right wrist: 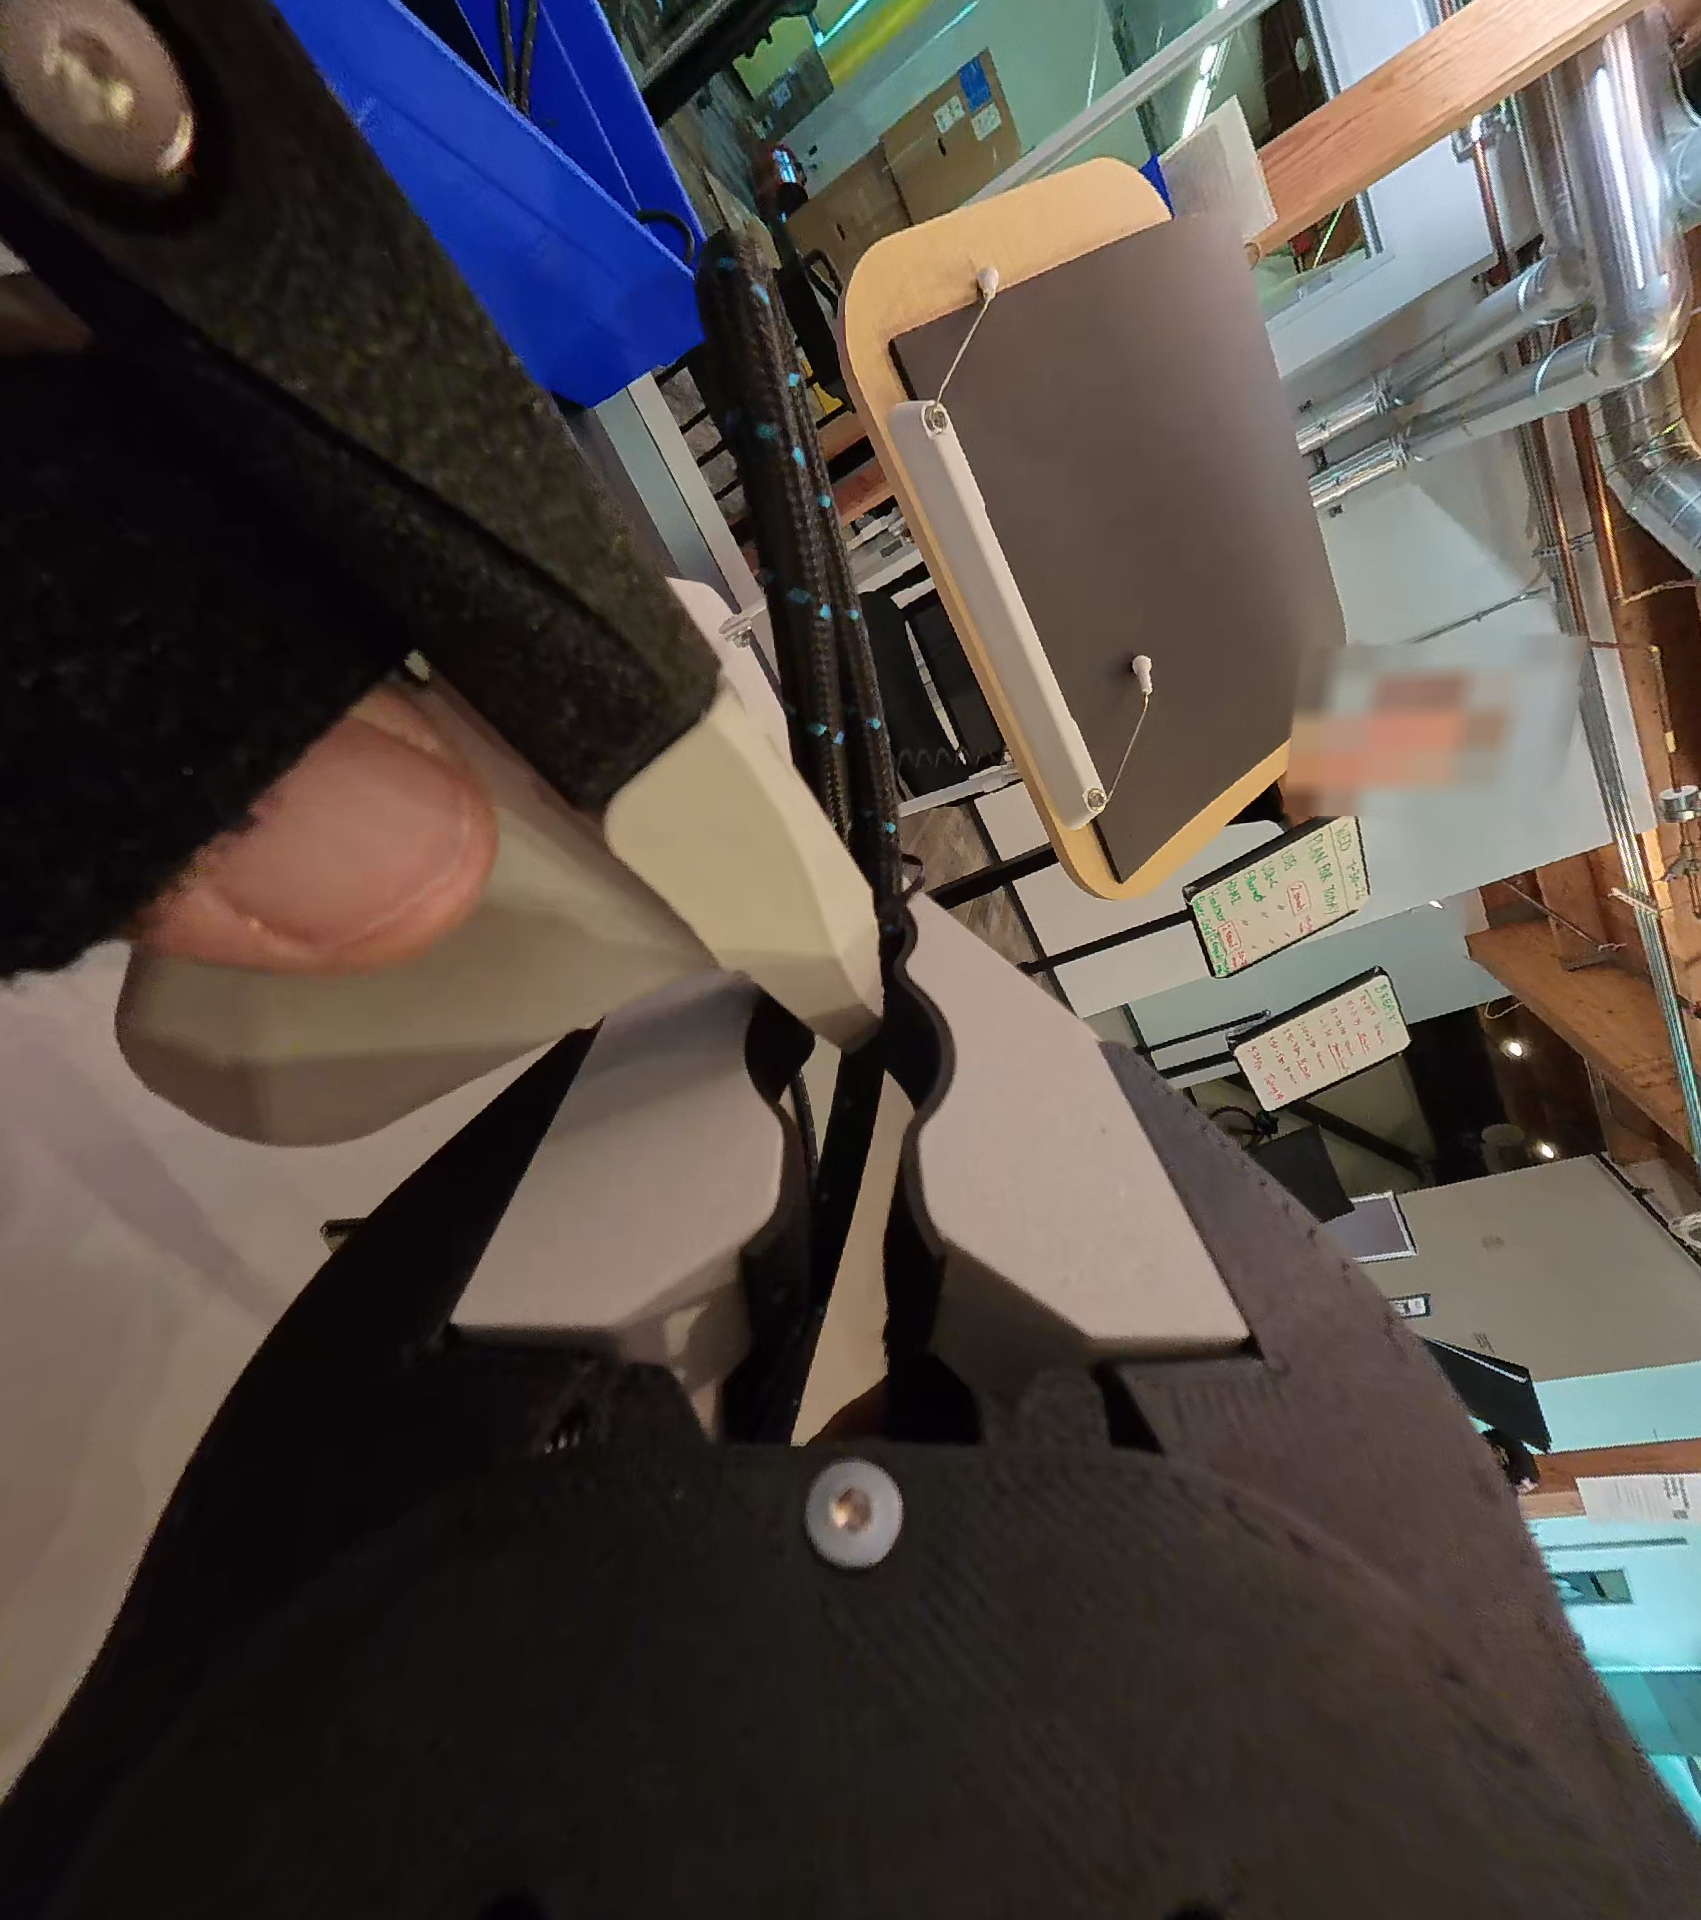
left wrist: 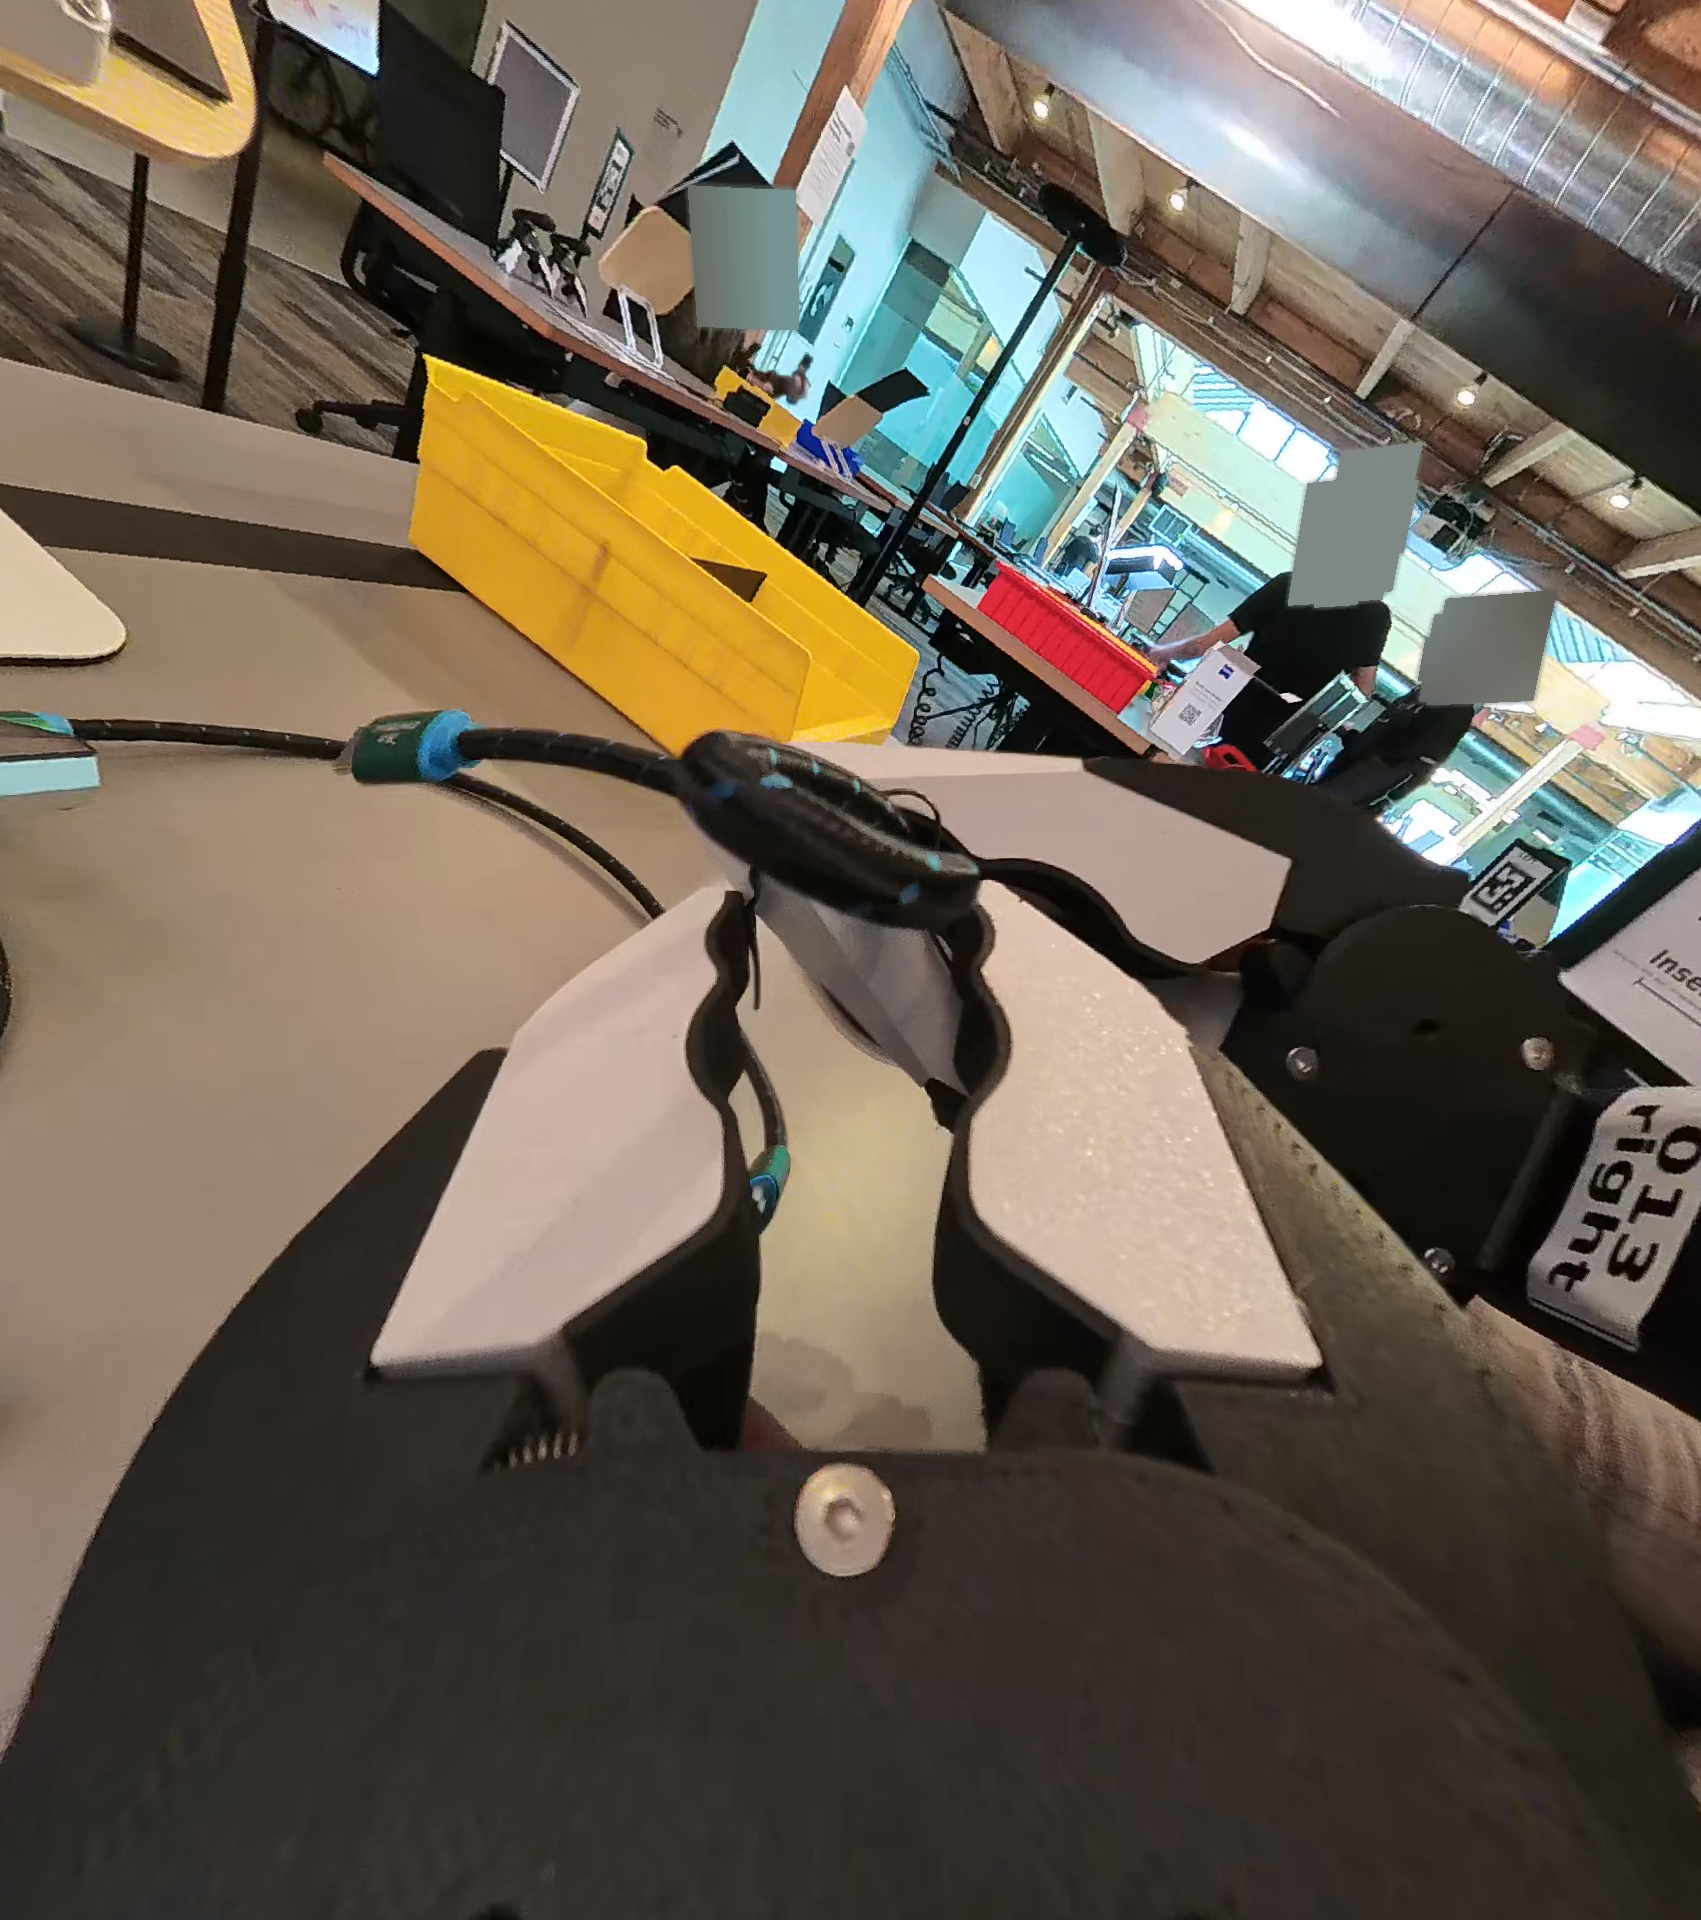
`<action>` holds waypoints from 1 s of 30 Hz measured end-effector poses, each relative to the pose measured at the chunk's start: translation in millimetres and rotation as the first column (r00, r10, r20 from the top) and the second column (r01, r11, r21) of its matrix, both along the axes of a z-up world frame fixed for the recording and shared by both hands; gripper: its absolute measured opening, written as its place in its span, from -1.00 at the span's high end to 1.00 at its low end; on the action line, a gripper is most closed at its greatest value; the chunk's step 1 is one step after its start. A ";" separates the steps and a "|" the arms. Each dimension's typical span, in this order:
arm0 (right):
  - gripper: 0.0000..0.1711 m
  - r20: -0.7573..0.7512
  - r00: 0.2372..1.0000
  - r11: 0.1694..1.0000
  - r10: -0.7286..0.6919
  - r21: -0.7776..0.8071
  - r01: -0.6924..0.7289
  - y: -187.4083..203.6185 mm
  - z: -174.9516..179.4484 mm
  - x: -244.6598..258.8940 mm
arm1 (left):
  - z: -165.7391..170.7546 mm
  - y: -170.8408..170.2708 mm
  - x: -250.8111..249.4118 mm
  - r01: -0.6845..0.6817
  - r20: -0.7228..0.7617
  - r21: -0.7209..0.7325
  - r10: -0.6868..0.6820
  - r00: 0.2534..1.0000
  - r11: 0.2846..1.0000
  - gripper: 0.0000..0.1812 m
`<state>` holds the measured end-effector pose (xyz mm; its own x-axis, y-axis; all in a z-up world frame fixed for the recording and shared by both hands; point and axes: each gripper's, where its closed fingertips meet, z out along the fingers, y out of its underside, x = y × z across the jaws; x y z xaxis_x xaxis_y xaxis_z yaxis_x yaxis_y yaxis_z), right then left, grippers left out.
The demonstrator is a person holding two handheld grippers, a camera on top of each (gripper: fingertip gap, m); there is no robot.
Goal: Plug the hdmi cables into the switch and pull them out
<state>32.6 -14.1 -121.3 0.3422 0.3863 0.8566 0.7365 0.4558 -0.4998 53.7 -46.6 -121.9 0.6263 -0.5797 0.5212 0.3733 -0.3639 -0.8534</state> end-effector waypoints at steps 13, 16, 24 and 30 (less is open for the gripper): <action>0.96 -0.071 0.996 0.999 0.046 -0.011 -0.047 -5.0 6.8 -4.6 | 7.5 -7.9 -4.3 0.029 0.066 0.028 -0.031 0.997 0.999 0.63; 0.96 -0.096 0.993 0.997 0.069 -0.016 -0.071 -7.2 9.6 -5.2 | 9.9 -10.3 -4.6 0.046 0.075 0.051 -0.050 0.996 0.998 0.63; 0.96 -0.116 0.990 0.996 0.081 -0.026 -0.085 -6.6 10.1 -3.6 | 16.7 -13.9 -8.9 0.071 0.075 0.114 -0.079 0.994 0.991 0.95; 0.96 -0.106 0.991 0.996 0.082 -0.017 -0.084 -7.2 10.8 -4.8 | 15.2 -13.2 -8.7 0.067 0.048 0.128 -0.074 0.996 0.990 0.98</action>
